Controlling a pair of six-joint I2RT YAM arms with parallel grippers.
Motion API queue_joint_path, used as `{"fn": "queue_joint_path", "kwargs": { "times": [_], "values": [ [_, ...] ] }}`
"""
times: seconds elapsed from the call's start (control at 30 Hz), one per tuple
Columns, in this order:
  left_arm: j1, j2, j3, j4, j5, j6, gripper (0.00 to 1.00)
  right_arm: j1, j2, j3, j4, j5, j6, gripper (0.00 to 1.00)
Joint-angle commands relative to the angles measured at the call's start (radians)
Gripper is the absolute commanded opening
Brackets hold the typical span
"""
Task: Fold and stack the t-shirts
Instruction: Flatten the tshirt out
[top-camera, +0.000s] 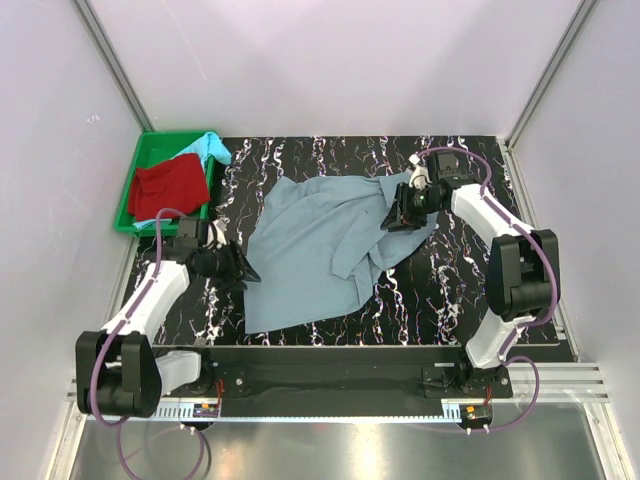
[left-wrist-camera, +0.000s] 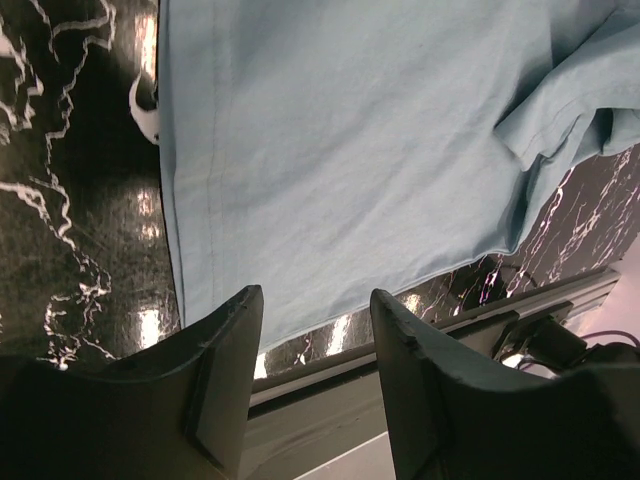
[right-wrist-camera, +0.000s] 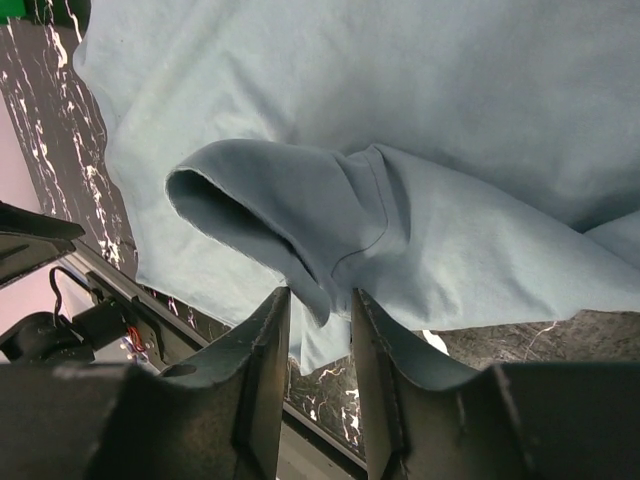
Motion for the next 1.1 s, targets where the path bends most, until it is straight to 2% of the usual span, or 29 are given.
{"fn": "queue_joint_path", "kwargs": {
  "times": [0.0,0.17,0.23,0.27,0.33,0.4,0.63,0.7,0.87,1.07],
  "values": [
    [0.004,-0.049,-0.035,0.016,0.026,-0.049,0.52,0.027,0.004,0.006,0.010,-0.031,-0.016,0.38],
    [0.004,-0.084,-0.055,0.025,0.043,-0.098,0.52,0.038,0.022,0.014,0.019,-0.034,-0.007,0.39],
    [0.004,-0.094,-0.068,0.030,0.052,-0.118,0.52,0.038,0.038,0.023,0.027,-0.027,-0.002,0.35],
    [0.004,-0.095,-0.076,0.029,0.052,-0.135,0.52,0.038,0.044,0.032,0.027,-0.025,0.010,0.29],
    [0.004,-0.109,-0.104,0.029,0.044,-0.161,0.52,0.038,0.055,0.039,0.021,-0.030,0.027,0.07],
    [0.006,-0.130,-0.125,0.030,0.018,-0.219,0.51,0.038,0.023,0.027,0.015,-0.027,0.065,0.01],
    [0.006,-0.175,-0.286,-0.007,-0.086,-0.454,0.49,0.038,-0.158,-0.052,-0.085,0.154,0.179,0.00],
    [0.000,-0.178,-0.303,-0.036,-0.098,-0.503,0.48,0.038,-0.194,-0.070,-0.114,0.150,0.181,0.00],
    [-0.012,-0.262,-0.259,-0.201,-0.248,-0.538,0.47,0.038,-0.250,-0.150,-0.109,0.148,0.182,0.00],
    [-0.020,-0.292,-0.240,-0.281,-0.276,-0.626,0.50,0.036,-0.290,-0.188,-0.103,0.148,0.174,0.00]
  ]
}}
